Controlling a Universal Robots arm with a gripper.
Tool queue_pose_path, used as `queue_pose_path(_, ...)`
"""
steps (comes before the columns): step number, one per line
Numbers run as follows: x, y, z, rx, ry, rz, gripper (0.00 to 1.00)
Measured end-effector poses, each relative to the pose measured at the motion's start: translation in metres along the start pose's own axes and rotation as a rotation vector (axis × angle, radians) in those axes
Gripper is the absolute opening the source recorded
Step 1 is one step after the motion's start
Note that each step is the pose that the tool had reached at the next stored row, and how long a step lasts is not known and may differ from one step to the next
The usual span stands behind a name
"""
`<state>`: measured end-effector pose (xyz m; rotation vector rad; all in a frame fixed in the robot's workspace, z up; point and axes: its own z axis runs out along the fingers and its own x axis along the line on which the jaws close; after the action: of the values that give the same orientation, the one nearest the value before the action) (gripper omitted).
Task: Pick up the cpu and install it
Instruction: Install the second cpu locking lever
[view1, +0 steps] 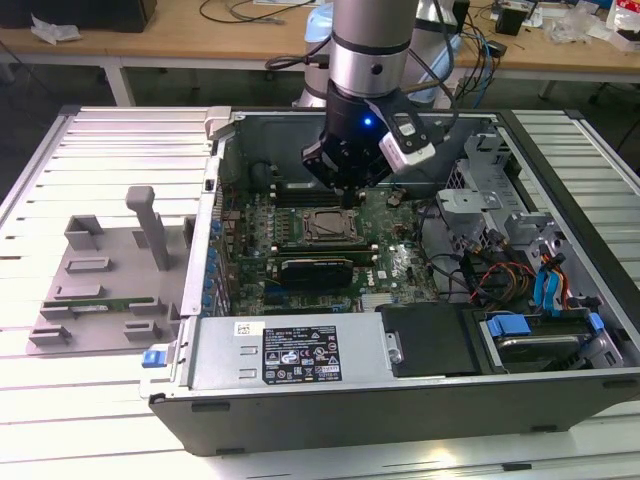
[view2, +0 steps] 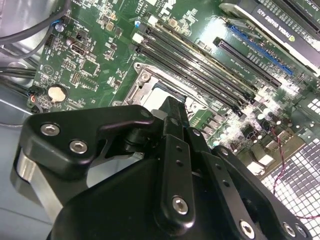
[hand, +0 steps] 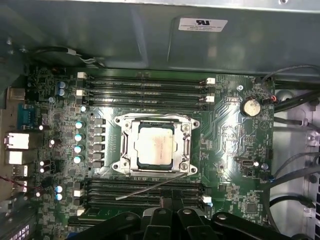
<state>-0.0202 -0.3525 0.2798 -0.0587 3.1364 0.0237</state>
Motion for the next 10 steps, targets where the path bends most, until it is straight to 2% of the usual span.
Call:
queue_pose_path(2,0.0001,-0.0051,0.0,-0.02,-0.0008,0.0,0.11)
queue_pose_path(6,0.0003,-0.012,0.0001,-0.0442,-0.0017,0.0,0.11)
queue_pose_path(8,0.0005,-0.0159,0.0001,-0.0613,-0.0023,0.0,0.11)
queue_pose_path(9,0.0006,-0.0175,0.0001,-0.0706,-0.0027,0.0,0.11)
queue_pose_path(10,0.0007,-0.0202,0.0002,-0.0861,-0.0033,0.0,0.11)
